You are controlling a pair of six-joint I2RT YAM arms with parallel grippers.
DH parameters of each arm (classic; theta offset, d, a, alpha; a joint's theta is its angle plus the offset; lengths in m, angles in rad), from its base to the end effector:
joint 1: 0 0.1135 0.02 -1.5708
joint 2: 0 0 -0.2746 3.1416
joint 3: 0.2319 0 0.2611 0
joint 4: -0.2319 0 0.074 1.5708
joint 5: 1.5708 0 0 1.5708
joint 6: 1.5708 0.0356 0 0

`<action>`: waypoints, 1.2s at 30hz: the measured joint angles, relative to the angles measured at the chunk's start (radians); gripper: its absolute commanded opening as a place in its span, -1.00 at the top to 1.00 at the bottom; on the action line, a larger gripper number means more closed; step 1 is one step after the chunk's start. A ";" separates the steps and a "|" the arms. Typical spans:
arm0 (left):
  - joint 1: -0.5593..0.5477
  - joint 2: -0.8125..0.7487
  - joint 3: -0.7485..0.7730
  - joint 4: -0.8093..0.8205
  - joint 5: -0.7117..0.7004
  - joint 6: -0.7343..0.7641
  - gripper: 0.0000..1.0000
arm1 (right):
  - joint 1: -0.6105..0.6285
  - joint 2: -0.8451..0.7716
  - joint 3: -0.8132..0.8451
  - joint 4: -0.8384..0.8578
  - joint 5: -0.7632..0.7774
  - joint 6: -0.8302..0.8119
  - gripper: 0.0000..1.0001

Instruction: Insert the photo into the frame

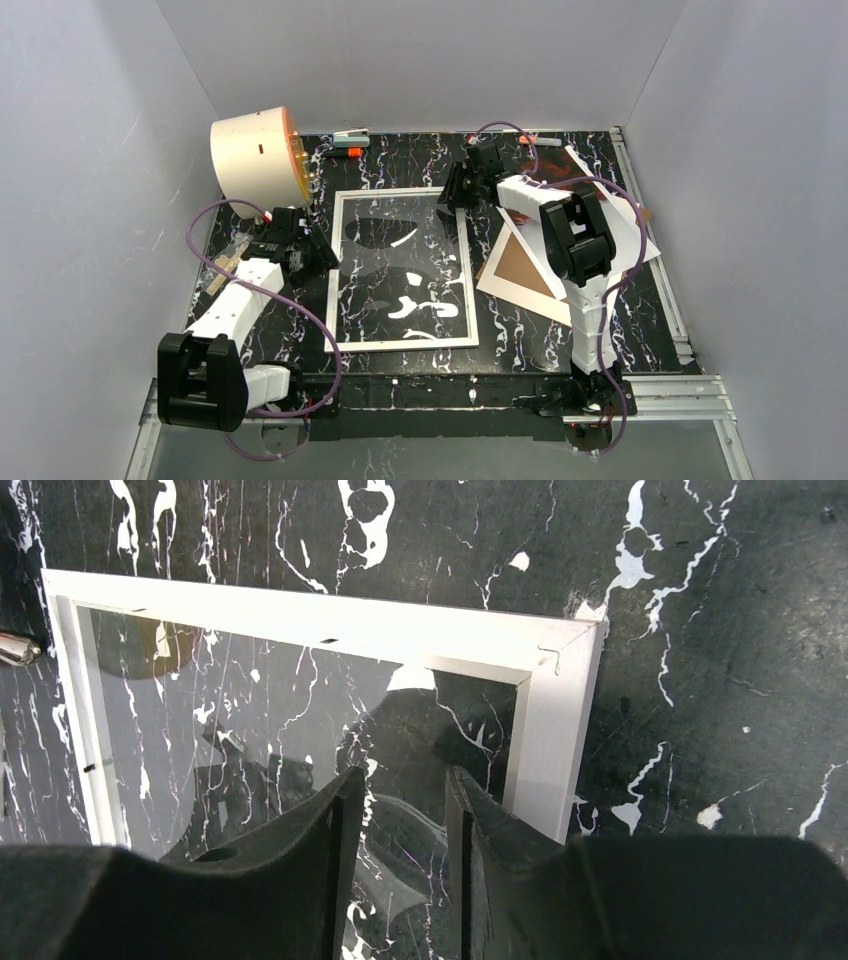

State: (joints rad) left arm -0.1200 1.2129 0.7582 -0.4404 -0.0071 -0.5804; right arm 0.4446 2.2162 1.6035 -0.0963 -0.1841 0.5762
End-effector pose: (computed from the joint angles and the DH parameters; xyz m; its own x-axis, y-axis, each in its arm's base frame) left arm 0.2453 -0.0293 0.2275 -0.7110 -0.4666 -0.5261 -0.3284 0.8819 -0.3383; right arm 0.4579 0.2254 0.1649 -0.7916 0.2162 -0.5715 -0.1395 0.8467 0.5135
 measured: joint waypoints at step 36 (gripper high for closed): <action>0.000 0.171 -0.068 0.130 -0.033 -0.091 0.18 | 0.128 0.265 0.327 0.150 -0.148 0.022 0.18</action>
State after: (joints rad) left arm -0.1200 1.3842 0.6907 -0.3099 -0.0399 -0.6716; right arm 0.5728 2.4813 1.9308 0.0532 -0.3317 0.5980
